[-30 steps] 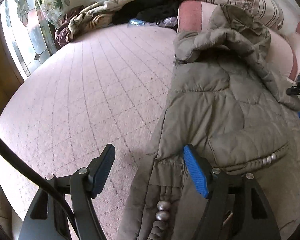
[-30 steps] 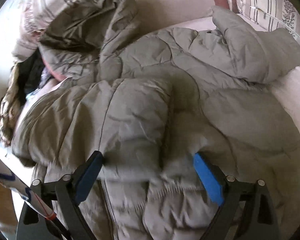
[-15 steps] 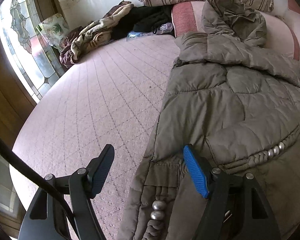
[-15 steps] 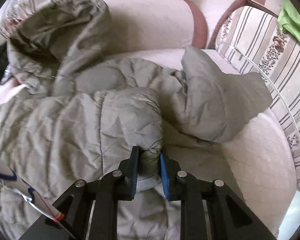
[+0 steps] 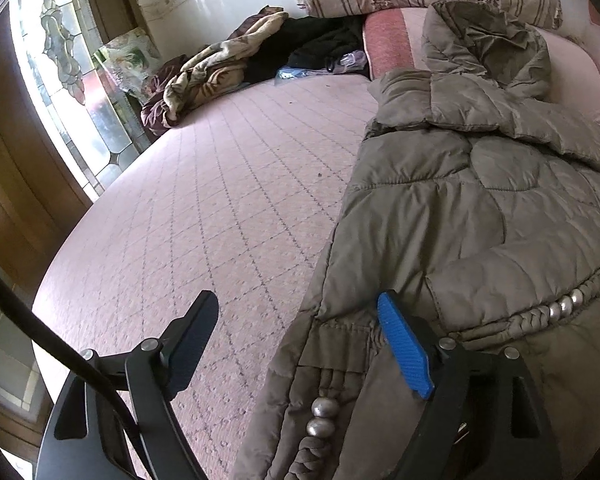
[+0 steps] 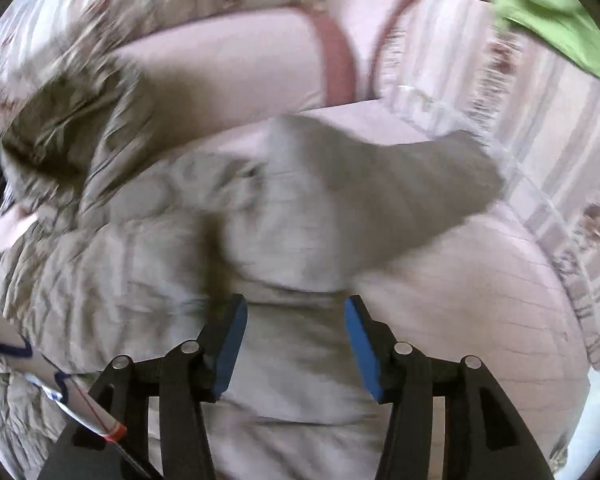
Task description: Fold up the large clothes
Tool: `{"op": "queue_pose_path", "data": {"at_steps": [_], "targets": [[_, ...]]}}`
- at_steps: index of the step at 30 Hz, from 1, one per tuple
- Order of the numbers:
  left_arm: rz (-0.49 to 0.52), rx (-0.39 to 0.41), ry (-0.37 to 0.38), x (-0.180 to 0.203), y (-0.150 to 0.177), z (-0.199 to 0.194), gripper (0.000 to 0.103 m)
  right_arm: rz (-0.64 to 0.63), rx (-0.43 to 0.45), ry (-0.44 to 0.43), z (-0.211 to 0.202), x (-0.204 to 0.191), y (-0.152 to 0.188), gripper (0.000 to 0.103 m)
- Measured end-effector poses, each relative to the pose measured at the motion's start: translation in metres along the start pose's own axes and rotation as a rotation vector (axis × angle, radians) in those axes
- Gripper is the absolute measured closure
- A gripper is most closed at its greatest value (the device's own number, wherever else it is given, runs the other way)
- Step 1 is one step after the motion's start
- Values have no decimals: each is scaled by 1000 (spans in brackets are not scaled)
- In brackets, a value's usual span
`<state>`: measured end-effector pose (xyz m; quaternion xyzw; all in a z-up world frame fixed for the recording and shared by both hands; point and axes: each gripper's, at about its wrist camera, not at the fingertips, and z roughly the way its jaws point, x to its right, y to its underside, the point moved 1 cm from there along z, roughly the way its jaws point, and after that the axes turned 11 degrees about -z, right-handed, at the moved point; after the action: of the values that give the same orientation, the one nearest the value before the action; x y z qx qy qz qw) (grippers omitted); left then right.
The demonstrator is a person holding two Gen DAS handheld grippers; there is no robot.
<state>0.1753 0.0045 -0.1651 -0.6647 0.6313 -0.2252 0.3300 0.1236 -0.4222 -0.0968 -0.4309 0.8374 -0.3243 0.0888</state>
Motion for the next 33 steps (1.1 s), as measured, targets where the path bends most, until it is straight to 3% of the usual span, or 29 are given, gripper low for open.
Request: {"op": "queue_pose_path", "data": {"at_steps": [4,6,9,14,20,26,33], "targets": [[1,15,-13,-1,2,-1,19,82,49,22,-1,71,23,39],[8,25,-23,0,4,-1,18,113,-6,4,11,103,32,39],[21,34,-41,3,5,-2,17,219,-70,-33,31,156,46,56],[27,32,-54,4,5,-1,16,388,-56,-65,53,217,57,57],[-9,-1,-30,-1,3,5,13,523,-36,-131,94,248,36,57],[-19,-12,-28,-2,2,8,13,592,-11,-95,144,271,7,57],[-20,-10,-55,-1,3,8,10,578,33,-67,176,288,-30,59]]}}
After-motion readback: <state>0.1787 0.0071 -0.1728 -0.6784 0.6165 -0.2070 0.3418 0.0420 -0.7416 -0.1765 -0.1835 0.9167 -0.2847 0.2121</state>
